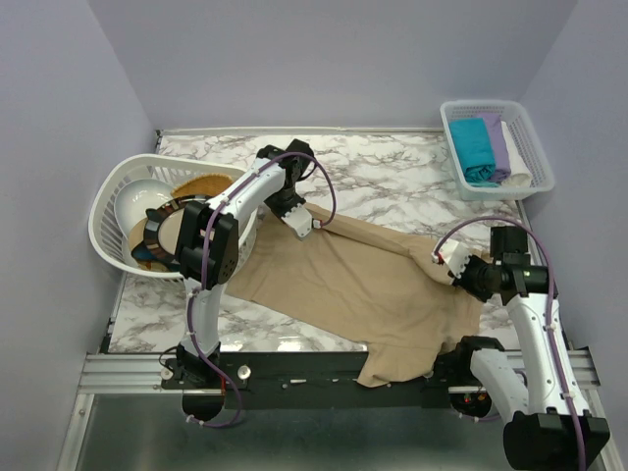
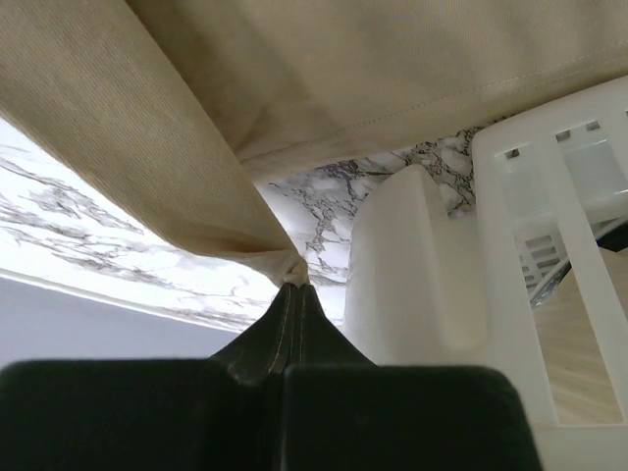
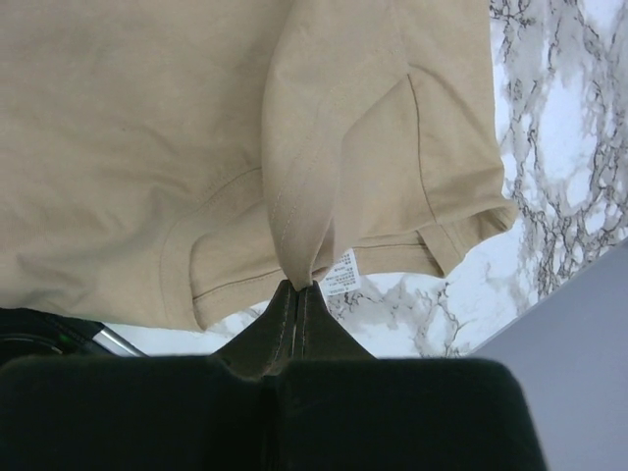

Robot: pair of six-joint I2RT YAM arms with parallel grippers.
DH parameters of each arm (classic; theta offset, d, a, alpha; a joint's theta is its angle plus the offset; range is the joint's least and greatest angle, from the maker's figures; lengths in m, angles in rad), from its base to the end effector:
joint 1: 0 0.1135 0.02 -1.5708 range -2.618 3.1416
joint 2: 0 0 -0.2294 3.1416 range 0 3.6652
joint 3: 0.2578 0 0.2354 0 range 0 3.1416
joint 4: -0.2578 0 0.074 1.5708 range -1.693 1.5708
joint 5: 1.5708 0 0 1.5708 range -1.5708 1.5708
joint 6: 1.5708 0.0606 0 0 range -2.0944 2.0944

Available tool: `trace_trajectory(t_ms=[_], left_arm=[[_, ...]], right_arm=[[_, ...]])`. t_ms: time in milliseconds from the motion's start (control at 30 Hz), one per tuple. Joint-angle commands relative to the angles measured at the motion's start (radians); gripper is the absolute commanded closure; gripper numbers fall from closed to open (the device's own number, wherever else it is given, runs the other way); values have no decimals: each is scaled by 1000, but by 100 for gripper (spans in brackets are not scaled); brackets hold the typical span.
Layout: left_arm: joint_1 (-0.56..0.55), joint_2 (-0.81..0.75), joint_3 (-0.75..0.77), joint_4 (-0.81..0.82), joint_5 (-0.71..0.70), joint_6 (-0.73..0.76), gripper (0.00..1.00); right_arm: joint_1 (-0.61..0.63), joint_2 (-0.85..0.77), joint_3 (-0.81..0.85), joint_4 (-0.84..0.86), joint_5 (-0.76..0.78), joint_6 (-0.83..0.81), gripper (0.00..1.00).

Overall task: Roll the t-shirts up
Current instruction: Fold the T-shirt at the center of the board.

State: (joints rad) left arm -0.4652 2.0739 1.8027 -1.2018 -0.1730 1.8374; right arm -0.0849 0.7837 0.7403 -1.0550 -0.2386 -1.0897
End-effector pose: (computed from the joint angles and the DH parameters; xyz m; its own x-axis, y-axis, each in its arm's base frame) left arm 0.3434 -0.1607 0.1783 0.6461 0.7389 0.1910 0.7456 -0.6646 0.0491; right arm 0.1487 0.0017 0.2072 -0.3886 -0.8314 -0.3971 -0.7980 0.5192 -0.3060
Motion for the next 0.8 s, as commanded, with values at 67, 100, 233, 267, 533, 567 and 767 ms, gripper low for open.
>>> trace_trajectory(t_ms=[67, 100, 233, 267, 533, 567, 767], left_arm=[[33, 51, -98, -317, -8, -67, 100], [31, 49, -104, -317, -3, -67, 100], [25, 52, -152, -317, -2, -79, 100], [23, 52, -161, -317, 3, -82, 100], [-9, 61, -201, -320, 102, -154, 100], [-9, 64, -200, -320, 110, -159, 100], [-10, 75, -181, -320, 168, -199, 100]], right_arm=[[2, 51, 13, -16, -47, -18, 100], [2, 57, 16, -17, -47, -22, 100], [2, 86, 25, -22, -68, -27, 99], [2, 98, 25, -22, -73, -29, 99], [2, 154, 33, -25, -79, -36, 100], [2, 155, 31, -22, -80, -39, 100], [2, 161, 27, -28, -77, -41, 100]])
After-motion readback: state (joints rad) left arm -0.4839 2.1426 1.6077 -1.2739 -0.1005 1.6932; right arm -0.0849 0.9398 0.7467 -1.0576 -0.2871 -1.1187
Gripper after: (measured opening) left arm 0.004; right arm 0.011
